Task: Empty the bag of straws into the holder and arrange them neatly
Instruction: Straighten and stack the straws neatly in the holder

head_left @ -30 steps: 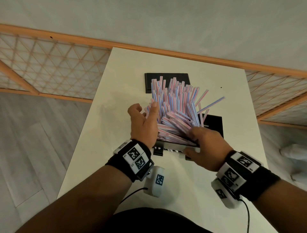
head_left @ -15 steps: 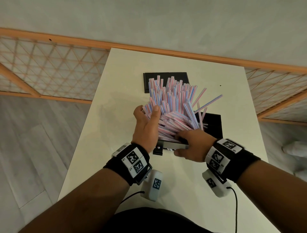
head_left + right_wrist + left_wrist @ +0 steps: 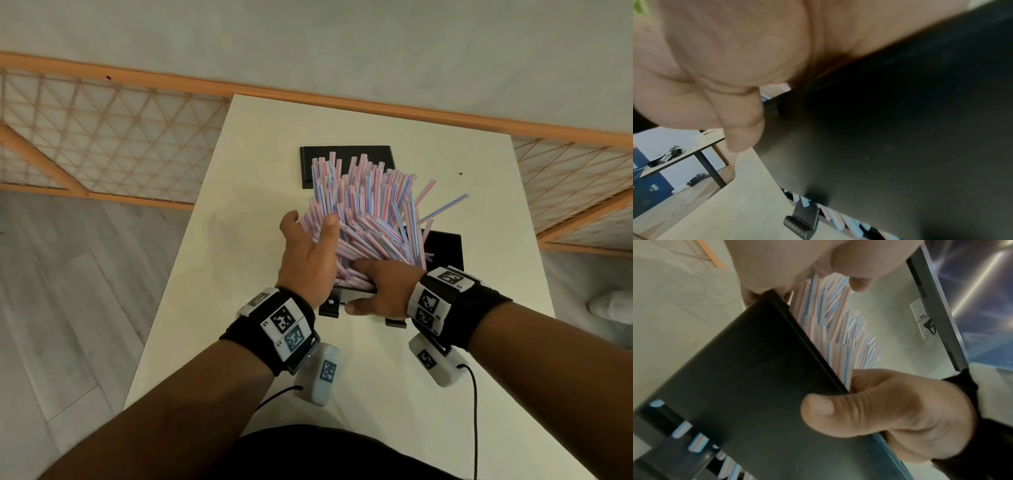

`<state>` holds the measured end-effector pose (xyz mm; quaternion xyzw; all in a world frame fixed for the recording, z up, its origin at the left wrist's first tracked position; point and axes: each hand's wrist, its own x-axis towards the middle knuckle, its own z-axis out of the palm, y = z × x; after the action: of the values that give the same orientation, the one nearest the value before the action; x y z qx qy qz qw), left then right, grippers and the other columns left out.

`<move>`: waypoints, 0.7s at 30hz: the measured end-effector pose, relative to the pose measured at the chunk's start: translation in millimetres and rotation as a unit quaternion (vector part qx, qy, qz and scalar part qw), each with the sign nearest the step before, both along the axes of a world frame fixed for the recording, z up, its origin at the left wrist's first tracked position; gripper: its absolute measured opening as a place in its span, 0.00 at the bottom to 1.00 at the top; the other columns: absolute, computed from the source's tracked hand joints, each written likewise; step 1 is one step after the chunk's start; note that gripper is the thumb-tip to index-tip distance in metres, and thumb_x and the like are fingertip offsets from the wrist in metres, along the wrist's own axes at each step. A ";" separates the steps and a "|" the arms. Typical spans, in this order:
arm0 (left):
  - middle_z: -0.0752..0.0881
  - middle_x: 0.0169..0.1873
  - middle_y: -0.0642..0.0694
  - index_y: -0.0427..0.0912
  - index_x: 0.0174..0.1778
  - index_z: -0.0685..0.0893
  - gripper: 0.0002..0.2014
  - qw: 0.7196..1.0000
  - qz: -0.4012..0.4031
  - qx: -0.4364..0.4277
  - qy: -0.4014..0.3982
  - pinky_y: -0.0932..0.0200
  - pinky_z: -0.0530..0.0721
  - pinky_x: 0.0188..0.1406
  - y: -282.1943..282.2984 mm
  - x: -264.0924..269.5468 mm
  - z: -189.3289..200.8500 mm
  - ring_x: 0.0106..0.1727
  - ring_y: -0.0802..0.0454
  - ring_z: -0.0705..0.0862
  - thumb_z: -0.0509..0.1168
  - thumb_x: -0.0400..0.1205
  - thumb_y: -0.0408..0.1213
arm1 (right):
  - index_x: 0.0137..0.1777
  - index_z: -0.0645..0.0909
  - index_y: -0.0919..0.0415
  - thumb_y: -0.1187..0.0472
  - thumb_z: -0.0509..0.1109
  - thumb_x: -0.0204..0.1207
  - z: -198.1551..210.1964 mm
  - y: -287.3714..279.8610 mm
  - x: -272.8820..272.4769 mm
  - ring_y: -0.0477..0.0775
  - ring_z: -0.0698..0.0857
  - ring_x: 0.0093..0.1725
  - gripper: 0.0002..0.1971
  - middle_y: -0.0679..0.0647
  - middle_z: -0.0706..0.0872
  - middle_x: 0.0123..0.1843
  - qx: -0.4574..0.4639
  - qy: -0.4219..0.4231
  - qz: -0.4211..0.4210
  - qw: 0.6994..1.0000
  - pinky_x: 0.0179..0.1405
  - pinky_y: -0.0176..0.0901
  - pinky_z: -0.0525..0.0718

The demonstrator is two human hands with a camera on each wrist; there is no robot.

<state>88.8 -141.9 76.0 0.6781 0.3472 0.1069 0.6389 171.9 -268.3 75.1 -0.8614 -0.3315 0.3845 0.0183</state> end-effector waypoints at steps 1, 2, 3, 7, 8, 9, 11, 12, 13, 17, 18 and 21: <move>0.74 0.73 0.48 0.43 0.84 0.52 0.34 1.000 0.004 0.003 0.000 0.53 0.75 0.70 0.3 -0.2 -1.4 0.69 0.50 0.77 0.57 0.89 0.56 | 0.78 0.68 0.44 0.32 0.72 0.69 -0.5 0.1 -0.6 0.57 0.82 0.66 0.38 0.48 0.83 0.68 0.003 0.000 0.001 1.000 0.65 0.51 0.80; 0.73 0.76 0.47 0.42 0.84 0.52 0.35 1.000 0.010 0.008 -0.001 0.51 0.75 0.72 0.8 0.0 -3.0 0.71 0.48 0.77 0.57 0.88 0.56 | 0.78 0.68 0.44 0.31 0.72 0.69 -0.4 0.7 -1.4 0.57 0.81 0.67 0.39 0.48 0.82 0.69 0.007 -0.003 0.004 1.000 0.67 0.50 0.79; 0.72 0.78 0.44 0.41 0.84 0.52 0.36 1.000 0.016 0.008 -0.002 0.47 0.76 0.74 1.0 -0.2 -3.7 0.73 0.46 0.77 0.57 0.88 0.57 | 0.78 0.69 0.44 0.30 0.71 0.70 0.5 1.4 -2.4 0.57 0.80 0.69 0.39 0.48 0.81 0.70 0.011 -0.007 0.008 1.000 0.69 0.50 0.77; 0.69 0.81 0.41 0.41 0.84 0.52 0.42 1.000 0.023 0.013 -0.001 0.43 0.75 0.77 0.9 -2.9 -1.5 0.76 0.44 0.75 0.57 0.83 0.63 | 0.73 0.76 0.48 0.33 0.70 0.73 1.3 5.2 -3.5 0.57 0.79 0.69 0.32 0.51 0.83 0.68 0.033 -0.015 0.012 0.999 0.66 0.44 0.74; 0.70 0.80 0.41 0.40 0.84 0.52 0.39 1.000 0.024 0.021 -0.002 0.43 0.75 0.76 0.6 -3.6 -1.9 0.76 0.45 0.75 0.57 0.85 0.61 | 0.71 0.77 0.49 0.33 0.70 0.73 -0.1 5.4 -3.8 0.57 0.80 0.68 0.30 0.51 0.84 0.66 0.041 -0.019 0.011 0.999 0.64 0.43 0.74; 0.72 0.79 0.42 0.38 0.84 0.52 0.37 0.999 0.022 0.028 -0.003 0.45 0.75 0.76 0.1 -3.9 -2.3 0.75 0.45 0.76 0.57 0.87 0.57 | 0.70 0.77 0.50 0.34 0.70 0.73 -0.9 5.4 -4.3 0.58 0.80 0.67 0.30 0.52 0.84 0.65 0.048 -0.025 0.011 0.998 0.63 0.43 0.74; 0.77 0.74 0.46 0.37 0.84 0.52 0.37 0.999 0.006 0.041 -0.009 0.51 0.77 0.72 -1.0 -4.8 -1.8 0.72 0.49 0.79 0.58 0.88 0.56 | 0.69 0.77 0.49 0.33 0.71 0.73 -1.1 5.5 -5.6 0.59 0.80 0.67 0.30 0.52 0.84 0.65 0.067 -0.036 0.008 0.997 0.63 0.44 0.74; 0.78 0.72 0.47 0.38 0.84 0.52 0.39 0.999 -0.003 0.052 -0.012 0.52 0.78 0.70 -2.3 -5.0 -1.6 0.71 0.50 0.80 0.59 0.86 0.60 | 0.69 0.78 0.48 0.34 0.71 0.73 -1.2 5.6 -5.9 0.59 0.81 0.66 0.29 0.52 0.85 0.64 0.077 -0.037 0.003 0.996 0.64 0.44 0.75; 0.79 0.73 0.47 0.39 0.83 0.53 0.43 0.997 -0.010 0.071 -0.013 0.49 0.79 0.71 -3.9 -4.9 -3.9 0.71 0.49 0.80 0.58 0.83 0.66 | 0.68 0.78 0.46 0.34 0.70 0.73 -1.1 5.7 -6.0 0.58 0.82 0.65 0.27 0.51 0.86 0.63 0.083 -0.036 0.001 0.996 0.64 0.45 0.76; 0.75 0.76 0.44 0.43 0.79 0.58 0.50 0.989 -0.031 0.142 0.013 0.38 0.81 0.69 -9.9 -3.4 -16.6 0.72 0.42 0.80 0.55 0.73 0.79 | 0.65 0.79 0.47 0.30 0.68 0.70 -2.0 5.1 -8.7 0.57 0.85 0.56 0.30 0.50 0.88 0.55 0.082 -0.059 0.008 0.995 0.60 0.50 0.82; 0.76 0.74 0.45 0.43 0.77 0.59 0.47 0.990 -0.028 0.140 0.013 0.41 0.82 0.68 -10.1 -3.4 -15.2 0.70 0.44 0.81 0.58 0.74 0.76 | 0.67 0.78 0.49 0.30 0.69 0.69 -1.6 4.0 -10.4 0.57 0.85 0.56 0.32 0.51 0.87 0.56 0.100 -0.062 0.010 0.993 0.60 0.51 0.82; 0.79 0.68 0.48 0.43 0.74 0.60 0.38 0.997 -0.012 0.080 -0.018 0.53 0.84 0.66 -7.6 -3.8 -16.5 0.64 0.55 0.84 0.66 0.80 0.63 | 0.69 0.76 0.51 0.38 0.76 0.69 8.3 -5.7 -12.6 0.54 0.86 0.55 0.31 0.49 0.87 0.57 0.164 -0.048 -0.006 0.985 0.58 0.48 0.84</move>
<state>84.9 -149.5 59.5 0.7295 0.3178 0.1385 0.5896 159.3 -274.0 83.4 -0.8663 -0.3852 0.2828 0.1454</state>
